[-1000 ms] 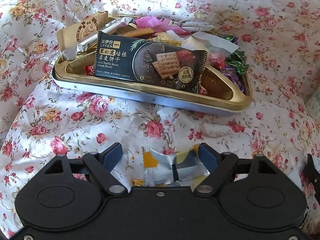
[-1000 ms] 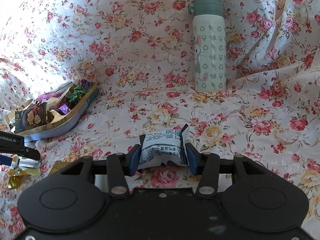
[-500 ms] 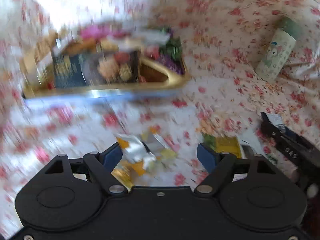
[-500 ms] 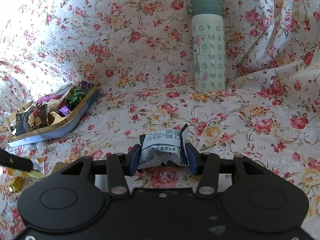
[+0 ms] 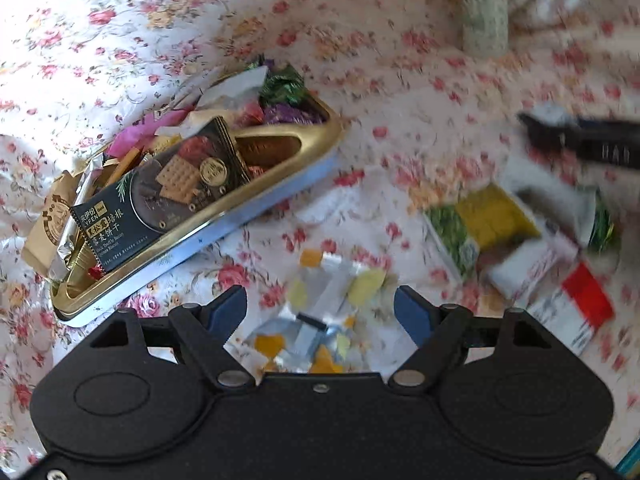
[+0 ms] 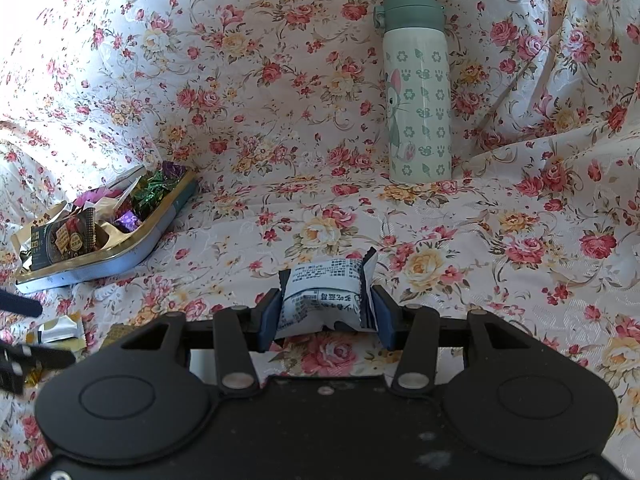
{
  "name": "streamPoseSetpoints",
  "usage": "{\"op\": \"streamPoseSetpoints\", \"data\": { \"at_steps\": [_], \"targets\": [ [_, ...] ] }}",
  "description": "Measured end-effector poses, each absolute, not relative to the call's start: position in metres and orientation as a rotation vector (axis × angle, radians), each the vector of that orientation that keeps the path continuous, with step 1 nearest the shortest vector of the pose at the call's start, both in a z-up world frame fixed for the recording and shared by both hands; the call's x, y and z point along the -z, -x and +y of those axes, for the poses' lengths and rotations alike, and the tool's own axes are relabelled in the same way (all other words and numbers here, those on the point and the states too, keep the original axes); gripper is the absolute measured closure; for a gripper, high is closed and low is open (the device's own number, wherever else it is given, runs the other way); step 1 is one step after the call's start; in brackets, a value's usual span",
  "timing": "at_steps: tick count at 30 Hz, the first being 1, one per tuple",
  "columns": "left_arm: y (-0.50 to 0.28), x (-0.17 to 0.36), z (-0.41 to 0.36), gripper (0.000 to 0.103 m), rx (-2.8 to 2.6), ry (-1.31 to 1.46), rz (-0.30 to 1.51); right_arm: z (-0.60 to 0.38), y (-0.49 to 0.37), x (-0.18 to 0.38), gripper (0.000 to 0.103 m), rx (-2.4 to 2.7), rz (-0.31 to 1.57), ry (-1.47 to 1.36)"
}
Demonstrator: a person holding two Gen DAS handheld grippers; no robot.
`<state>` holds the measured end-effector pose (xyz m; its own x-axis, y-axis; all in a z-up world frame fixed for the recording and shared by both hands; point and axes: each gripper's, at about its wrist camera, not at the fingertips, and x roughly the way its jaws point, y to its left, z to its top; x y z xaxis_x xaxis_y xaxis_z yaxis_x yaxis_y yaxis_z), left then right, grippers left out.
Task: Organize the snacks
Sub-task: 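Lift the silver-yellow wrapper with the left gripper while the right gripper holds the white packet, then carry the silver-yellow wrapper and white packet over the gold tin tray with both grippers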
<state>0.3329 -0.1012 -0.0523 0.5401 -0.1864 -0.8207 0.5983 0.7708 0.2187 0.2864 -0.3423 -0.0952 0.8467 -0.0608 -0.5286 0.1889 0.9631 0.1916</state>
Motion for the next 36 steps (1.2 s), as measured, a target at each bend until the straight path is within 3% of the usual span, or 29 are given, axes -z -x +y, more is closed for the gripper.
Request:
{"op": "streamPoseSetpoints", "data": {
  "at_steps": [3,7,8,18,27,36],
  "targets": [
    [-0.334,0.054,-0.099,0.027,0.483,-0.451,0.898,-0.342,-0.286,0.096,0.053,0.133,0.546,-0.244],
    [-0.343,0.054,-0.098,0.056,0.476,-0.319,0.950,-0.343,-0.286,0.096,0.053,0.132,0.545,-0.246],
    [-0.344,0.053,-0.099,0.059,0.471,-0.293,0.963,-0.343,-0.286,0.096,0.053,0.132,0.545,-0.247],
    [-0.303,0.029,-0.102,0.059,0.356,-0.192,0.926,-0.346,-0.284,0.096,0.053,0.123,0.535,-0.275],
    [-0.220,-0.005,-0.078,0.059,0.361,-0.137,0.882,-0.347,-0.283,0.096,0.053,0.124,0.532,-0.283],
    [-0.153,0.004,-0.052,0.059,0.321,-0.127,0.947,-0.346,-0.284,0.095,0.054,0.132,0.536,-0.267]
  ]
}}
